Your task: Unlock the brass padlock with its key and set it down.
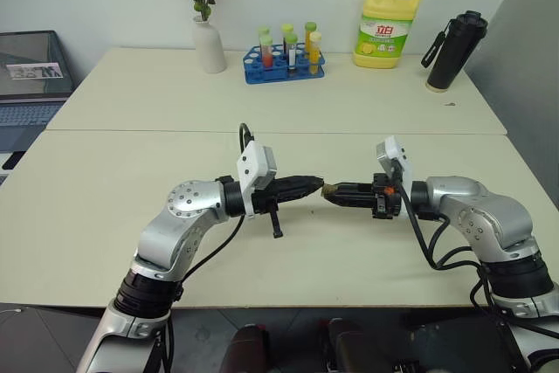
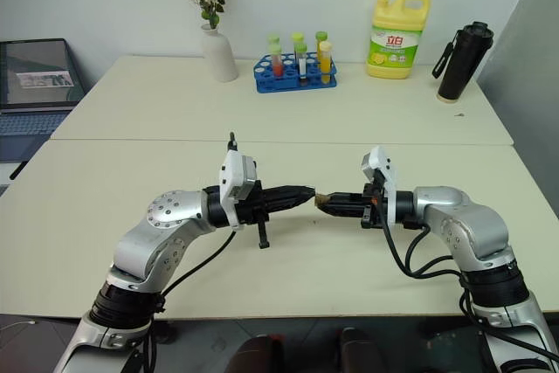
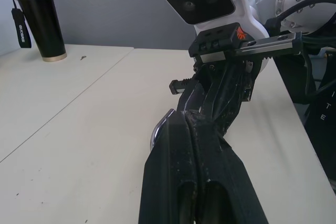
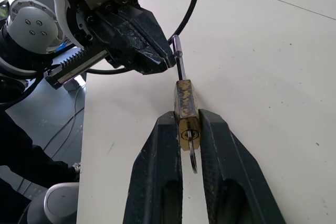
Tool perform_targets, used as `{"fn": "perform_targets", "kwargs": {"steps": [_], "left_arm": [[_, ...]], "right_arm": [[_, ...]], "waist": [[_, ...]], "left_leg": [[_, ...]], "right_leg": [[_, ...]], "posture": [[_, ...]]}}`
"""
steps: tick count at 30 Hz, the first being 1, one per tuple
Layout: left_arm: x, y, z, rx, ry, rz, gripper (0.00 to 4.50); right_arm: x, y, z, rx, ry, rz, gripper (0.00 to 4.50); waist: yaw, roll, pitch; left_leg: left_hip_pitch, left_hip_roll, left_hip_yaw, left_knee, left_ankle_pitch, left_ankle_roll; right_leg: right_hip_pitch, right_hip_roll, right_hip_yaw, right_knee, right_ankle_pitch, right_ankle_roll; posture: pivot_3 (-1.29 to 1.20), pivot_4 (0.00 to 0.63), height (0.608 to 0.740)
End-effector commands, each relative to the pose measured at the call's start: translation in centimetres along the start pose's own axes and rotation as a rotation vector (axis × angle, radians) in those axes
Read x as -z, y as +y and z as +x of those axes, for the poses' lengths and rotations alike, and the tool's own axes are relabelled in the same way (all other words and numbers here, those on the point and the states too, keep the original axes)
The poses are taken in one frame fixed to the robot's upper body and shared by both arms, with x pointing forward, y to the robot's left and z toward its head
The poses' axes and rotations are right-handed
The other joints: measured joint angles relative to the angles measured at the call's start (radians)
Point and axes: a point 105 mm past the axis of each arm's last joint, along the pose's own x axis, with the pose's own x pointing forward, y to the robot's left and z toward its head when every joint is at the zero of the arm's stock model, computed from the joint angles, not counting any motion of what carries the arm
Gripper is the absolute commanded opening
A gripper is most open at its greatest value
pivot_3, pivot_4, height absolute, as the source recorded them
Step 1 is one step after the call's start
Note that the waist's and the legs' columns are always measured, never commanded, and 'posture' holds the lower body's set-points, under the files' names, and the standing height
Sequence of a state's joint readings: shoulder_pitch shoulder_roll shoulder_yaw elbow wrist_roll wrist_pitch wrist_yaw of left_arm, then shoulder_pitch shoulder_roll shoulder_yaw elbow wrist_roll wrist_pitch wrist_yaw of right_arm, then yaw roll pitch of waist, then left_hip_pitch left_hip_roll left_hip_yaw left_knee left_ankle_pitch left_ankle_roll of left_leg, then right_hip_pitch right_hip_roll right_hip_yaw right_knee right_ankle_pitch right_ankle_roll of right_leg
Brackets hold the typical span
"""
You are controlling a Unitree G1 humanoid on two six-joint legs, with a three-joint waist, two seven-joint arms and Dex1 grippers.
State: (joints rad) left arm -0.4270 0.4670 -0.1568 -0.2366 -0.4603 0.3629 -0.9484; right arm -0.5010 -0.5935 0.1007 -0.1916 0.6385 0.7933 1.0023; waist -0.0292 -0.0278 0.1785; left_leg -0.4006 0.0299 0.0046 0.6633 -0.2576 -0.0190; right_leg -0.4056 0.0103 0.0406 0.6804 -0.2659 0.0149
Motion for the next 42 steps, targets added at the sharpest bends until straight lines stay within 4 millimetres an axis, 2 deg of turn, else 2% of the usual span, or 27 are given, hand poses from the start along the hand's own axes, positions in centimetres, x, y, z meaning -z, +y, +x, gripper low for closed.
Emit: {"fn": "perform_targets", "kwargs": {"steps": [1, 29, 35, 39, 42], "left_arm": [[-1.1, 0.4, 0.1, -0.013, -0.03, 0.048, 0.0], [-1.0, 0.4, 0.1, -0.033, -0.027, 0.085, 0.0], [-0.9, 0.1, -1.6, -0.04, 0.025, 0.209, 0.0], [0.8, -0.6, -4.7, 0.011, 0.174, 0.385, 0.86], [1.3, -1.6, -5.7, 0.065, 0.221, 0.455, 1.9]], "right_arm": [[-0.9, 0.5, 0.0, -0.022, -0.021, -0.039, 0.13], [-0.7, 0.6, -0.1, -0.02, -0.015, -0.04, 0.13], [-0.5, 0.5, -0.3, -0.012, -0.005, -0.035, 0.13], [0.1, 0.4, -0.5, -0.006, 0.027, -0.007, 0.13], [0.5, 0.3, -0.6, -0.008, 0.048, 0.035, 0.13]], "waist": [[0.0, 0.0, 0.0], [0.0, 0.0, 0.0], [-0.001, 0.0, 0.0], [-0.004, 0.0, 0.0], [0.0, 0.001, 0.0]], "left_leg": [[0.0, 0.0, 0.0, 0.0, 0.0, 0.0], [0.0, 0.0, 0.0, 0.0, 0.0, 0.0], [0.0, 0.0, 0.0, -0.001, 0.0, 0.0], [0.001, 0.001, 0.001, -0.001, 0.0, 0.0], [0.0, 0.001, 0.001, -0.001, 0.0, 0.0]], "right_leg": [[0.0, 0.0, 0.0, 0.0, 0.0, 0.0], [0.0, 0.0, 0.0, 0.0, -0.001, 0.001], [0.0, 0.0, 0.0, 0.0, -0.002, 0.003], [0.0, 0.0, 0.001, 0.0, -0.002, 0.003], [-0.001, -0.001, 0.0, 0.0, 0.0, -0.001]], "posture": [[0.0, 0.15, 0.74], [0.0, 0.15, 0.74], [0.0, 0.15, 0.74], [0.0, 0.15, 0.74], [0.0, 0.15, 0.74]]}}
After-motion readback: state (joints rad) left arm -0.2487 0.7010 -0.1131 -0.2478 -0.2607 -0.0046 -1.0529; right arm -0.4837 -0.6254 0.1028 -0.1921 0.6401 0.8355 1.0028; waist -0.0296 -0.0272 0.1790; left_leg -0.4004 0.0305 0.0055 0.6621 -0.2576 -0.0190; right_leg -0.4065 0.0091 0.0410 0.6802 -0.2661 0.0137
